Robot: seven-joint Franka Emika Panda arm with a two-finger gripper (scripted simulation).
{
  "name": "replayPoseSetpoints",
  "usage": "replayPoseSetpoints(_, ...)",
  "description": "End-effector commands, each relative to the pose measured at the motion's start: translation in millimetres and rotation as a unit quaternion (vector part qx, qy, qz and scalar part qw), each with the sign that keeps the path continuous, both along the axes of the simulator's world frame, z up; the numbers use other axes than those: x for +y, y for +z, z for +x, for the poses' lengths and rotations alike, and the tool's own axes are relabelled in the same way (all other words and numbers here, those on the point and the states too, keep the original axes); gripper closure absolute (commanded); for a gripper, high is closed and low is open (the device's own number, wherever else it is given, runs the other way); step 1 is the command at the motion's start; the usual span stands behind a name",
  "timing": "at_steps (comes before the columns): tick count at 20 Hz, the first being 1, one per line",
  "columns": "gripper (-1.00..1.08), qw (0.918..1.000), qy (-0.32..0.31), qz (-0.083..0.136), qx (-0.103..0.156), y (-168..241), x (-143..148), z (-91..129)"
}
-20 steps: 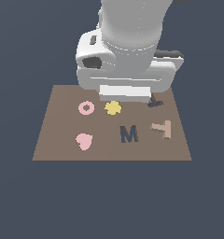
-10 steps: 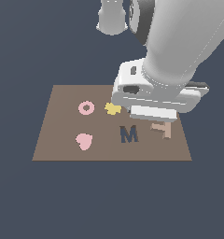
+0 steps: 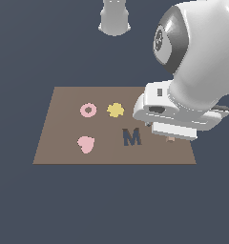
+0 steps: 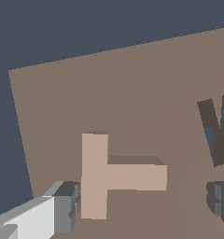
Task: Insert a designated object into the corresponding slot on a board.
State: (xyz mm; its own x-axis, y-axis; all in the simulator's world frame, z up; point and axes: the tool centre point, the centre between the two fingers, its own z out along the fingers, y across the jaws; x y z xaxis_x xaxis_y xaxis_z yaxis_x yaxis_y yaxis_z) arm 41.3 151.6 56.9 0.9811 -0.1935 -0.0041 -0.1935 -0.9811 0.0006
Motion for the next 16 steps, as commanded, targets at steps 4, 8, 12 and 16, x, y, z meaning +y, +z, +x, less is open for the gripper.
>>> replayPoseSetpoints(4,-0.92,1.0,-0.008,0.0,-0.002,-7,10,7)
replayPoseSetpoints(8,-0.92,1.0,-0.007,0.0,-0.002,-7,10,7)
replayPoseSetpoints(12,-0.92,1.0,-0.008,0.0,-0.002,-13,10,7)
replayPoseSetpoints(16,-0.92,1.0,-0.008,0.0,-0.002,-25,10,8)
